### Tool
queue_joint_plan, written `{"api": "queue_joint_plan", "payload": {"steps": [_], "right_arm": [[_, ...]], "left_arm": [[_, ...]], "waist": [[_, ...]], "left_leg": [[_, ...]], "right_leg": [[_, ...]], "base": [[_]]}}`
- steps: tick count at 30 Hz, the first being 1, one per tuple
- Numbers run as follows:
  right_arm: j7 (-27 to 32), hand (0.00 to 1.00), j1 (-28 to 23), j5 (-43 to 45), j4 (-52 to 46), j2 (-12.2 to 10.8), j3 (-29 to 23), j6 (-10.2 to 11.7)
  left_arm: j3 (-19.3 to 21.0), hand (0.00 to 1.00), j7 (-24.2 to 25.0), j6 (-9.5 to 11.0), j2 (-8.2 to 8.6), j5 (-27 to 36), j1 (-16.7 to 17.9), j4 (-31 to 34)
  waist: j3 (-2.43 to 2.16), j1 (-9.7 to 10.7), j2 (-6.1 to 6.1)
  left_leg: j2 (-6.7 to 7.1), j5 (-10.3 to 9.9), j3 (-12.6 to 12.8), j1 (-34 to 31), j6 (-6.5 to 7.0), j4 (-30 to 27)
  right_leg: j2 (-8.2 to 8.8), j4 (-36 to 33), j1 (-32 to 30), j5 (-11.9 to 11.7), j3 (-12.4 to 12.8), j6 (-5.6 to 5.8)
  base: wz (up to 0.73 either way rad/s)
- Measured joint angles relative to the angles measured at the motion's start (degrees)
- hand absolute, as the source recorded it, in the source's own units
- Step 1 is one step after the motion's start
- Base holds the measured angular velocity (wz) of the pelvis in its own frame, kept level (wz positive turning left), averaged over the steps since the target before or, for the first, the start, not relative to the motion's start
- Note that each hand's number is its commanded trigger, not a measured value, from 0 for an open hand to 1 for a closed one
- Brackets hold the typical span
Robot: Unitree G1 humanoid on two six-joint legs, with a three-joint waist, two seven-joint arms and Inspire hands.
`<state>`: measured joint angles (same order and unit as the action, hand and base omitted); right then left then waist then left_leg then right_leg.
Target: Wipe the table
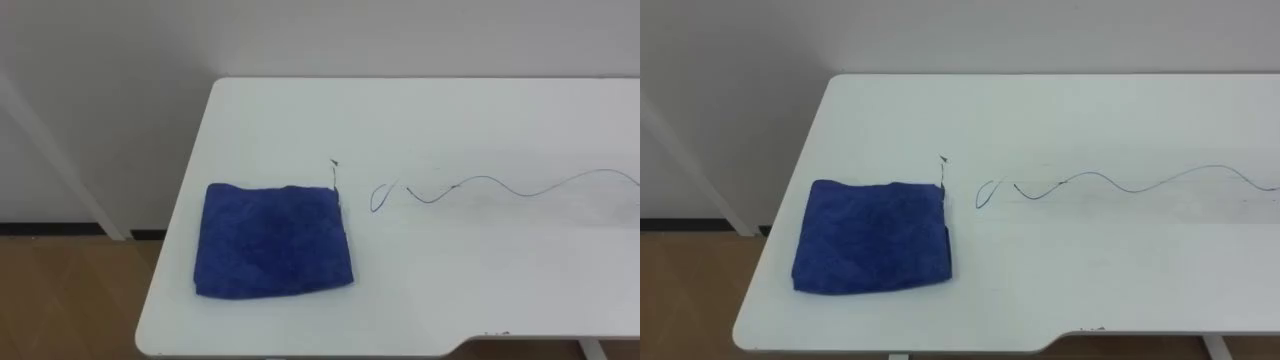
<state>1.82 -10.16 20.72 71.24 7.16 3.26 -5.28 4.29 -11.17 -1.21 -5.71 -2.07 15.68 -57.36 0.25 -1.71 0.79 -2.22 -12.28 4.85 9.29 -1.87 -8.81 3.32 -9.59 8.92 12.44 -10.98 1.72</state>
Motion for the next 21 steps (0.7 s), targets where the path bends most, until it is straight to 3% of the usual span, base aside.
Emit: {"api": "queue_joint_plan", "payload": {"steps": [9,21], "right_arm": [[-0.3,0.0,0.0,0.07,-0.03,0.05,0.0,0.84],[-1.75,0.0,-0.07,-3.08,1.16,0.03,-0.26,0.02]], "left_arm": [[-0.07,0.0,0.55,0.36,-0.01,0.16,-0.04,-0.08],[-0.11,0.0,1.74,-0.08,0.04,0.26,0.26,-0.1]], "waist": [[0.03,0.05,-0.11],[0.0,0.06,0.06]], "left_leg": [[-0.02,0.0,0.4,-0.06,0.0,0.03],[-0.01,0.0,0.37,0.3,0.0,0.11]], "right_leg": [[0.0,-0.07,0.08,0.0,-0.02,0.0],[0.0,-0.09,0.34,0.0,-0.16,0.0]], "base": [[0.0],[0.0]]}}
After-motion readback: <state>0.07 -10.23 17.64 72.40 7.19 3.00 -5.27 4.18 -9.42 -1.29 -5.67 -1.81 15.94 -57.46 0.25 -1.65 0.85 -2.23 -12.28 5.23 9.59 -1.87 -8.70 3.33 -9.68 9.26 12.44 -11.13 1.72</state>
